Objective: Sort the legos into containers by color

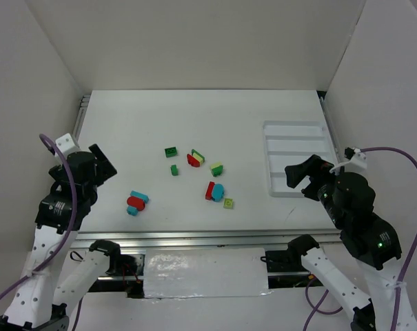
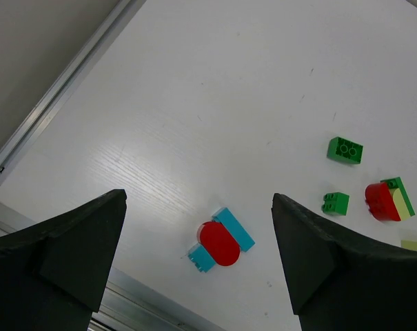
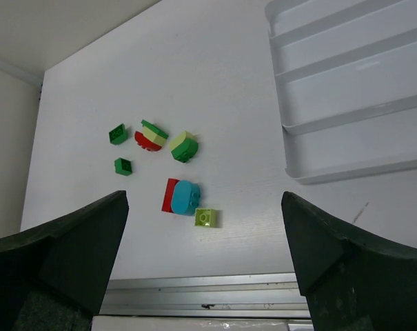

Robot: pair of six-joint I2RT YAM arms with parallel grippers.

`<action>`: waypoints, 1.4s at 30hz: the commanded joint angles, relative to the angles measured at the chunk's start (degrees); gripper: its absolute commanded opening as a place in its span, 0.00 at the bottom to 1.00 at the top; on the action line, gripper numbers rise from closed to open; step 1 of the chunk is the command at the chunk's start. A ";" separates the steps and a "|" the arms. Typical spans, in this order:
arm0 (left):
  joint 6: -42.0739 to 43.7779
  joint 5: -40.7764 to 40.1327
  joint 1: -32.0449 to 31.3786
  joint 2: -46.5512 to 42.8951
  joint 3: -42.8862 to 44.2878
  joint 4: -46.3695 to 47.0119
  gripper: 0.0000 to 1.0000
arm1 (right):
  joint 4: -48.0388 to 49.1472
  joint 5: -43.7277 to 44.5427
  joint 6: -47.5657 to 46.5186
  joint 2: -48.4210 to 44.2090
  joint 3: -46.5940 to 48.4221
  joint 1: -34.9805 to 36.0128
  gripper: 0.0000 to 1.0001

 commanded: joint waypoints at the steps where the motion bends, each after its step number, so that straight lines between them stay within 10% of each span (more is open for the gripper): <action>1: -0.45 0.36 0.02 0.27 -0.14 2.44 0.99 | 0.33 -0.62 -0.16 -0.49 -0.83 0.37 1.00; 12: -0.89 2.37 0.19 2.46 -1.10 3.06 1.00 | 1.03 -3.16 -0.33 -0.14 -2.32 0.29 1.00; 22: -4.74 22.50 -0.59 14.85 -0.06 12.02 1.00 | 2.18 -7.30 -0.77 -0.05 -4.26 0.29 1.00; 30: -10.11 13.90 -13.68 42.17 12.06 12.29 0.99 | 3.50 -11.96 -0.60 -0.14 -6.46 0.37 1.00; 42: -12.66 10.64 -15.98 63.80 17.70 13.60 0.92 | 6.40 -19.79 -0.16 -0.67 -12.08 0.37 1.00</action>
